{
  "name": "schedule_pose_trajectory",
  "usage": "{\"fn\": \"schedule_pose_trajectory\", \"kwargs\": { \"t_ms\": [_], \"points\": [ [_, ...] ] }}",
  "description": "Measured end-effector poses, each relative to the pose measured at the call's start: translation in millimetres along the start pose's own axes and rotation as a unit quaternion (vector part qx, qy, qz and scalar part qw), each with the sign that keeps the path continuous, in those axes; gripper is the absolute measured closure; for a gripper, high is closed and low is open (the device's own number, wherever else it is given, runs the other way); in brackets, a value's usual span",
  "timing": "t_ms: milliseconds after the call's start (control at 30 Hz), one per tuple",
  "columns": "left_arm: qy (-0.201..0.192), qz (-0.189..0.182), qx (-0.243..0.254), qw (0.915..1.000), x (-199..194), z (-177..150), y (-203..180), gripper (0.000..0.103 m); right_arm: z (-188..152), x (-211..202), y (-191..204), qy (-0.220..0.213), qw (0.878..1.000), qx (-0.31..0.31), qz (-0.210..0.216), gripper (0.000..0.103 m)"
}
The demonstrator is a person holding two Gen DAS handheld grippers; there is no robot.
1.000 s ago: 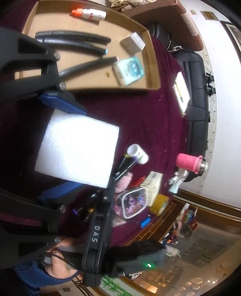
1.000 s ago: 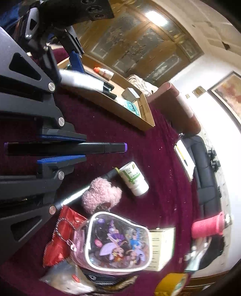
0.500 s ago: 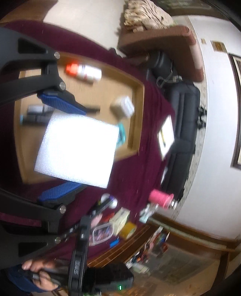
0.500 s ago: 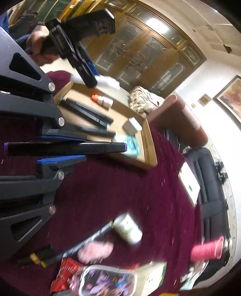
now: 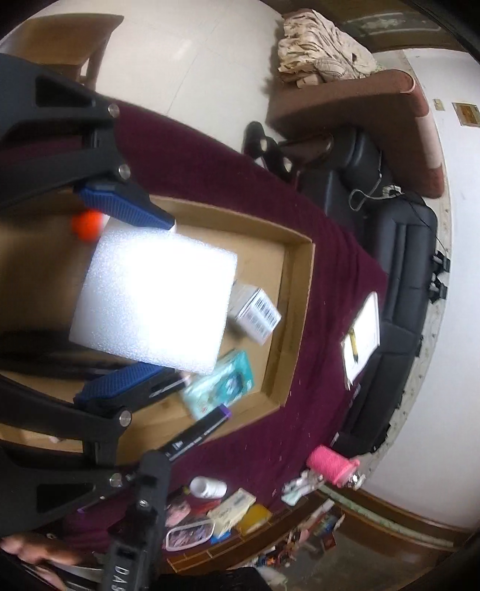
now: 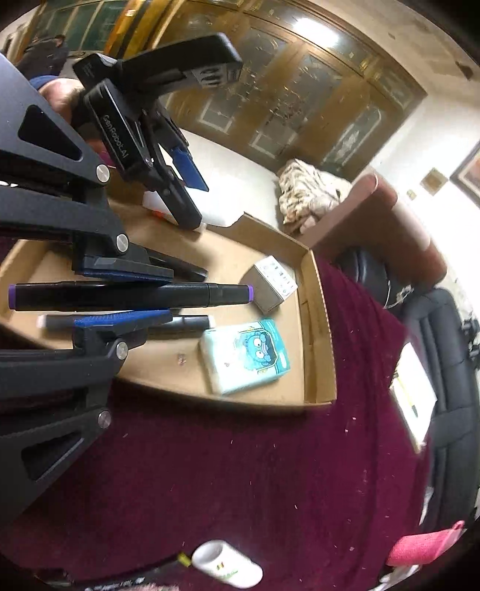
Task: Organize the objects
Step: 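Lower the foam block and marker into the cardboard tray with both grippers and release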
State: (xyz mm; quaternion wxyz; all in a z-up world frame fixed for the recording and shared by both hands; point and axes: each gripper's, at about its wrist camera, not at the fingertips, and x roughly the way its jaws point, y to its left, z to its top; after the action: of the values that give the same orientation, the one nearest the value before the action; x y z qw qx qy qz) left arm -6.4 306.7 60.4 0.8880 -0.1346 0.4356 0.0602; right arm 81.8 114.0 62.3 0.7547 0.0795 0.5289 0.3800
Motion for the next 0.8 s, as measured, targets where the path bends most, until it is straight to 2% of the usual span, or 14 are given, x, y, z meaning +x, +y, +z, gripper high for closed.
{"fn": "schedule_pose_trajectory", "kwargs": {
  "t_ms": [200,500,800],
  "points": [
    [0.017,0.006,-0.003,0.9998,23.3,20.1,9.8,0.032,13.1,31.3,1.0,0.009,0.999,0.03,-0.018,0.086],
    [0.024,0.011,-0.004,0.9996,41.1,32.1,13.8,0.032,22.1,48.8,-1.4,0.002,0.998,0.043,-0.043,0.086],
    [0.019,0.009,-0.019,0.9996,52.0,45.5,15.9,0.032,30.1,62.5,-3.5,-0.009,0.998,0.041,-0.05,0.085]
  ]
}}
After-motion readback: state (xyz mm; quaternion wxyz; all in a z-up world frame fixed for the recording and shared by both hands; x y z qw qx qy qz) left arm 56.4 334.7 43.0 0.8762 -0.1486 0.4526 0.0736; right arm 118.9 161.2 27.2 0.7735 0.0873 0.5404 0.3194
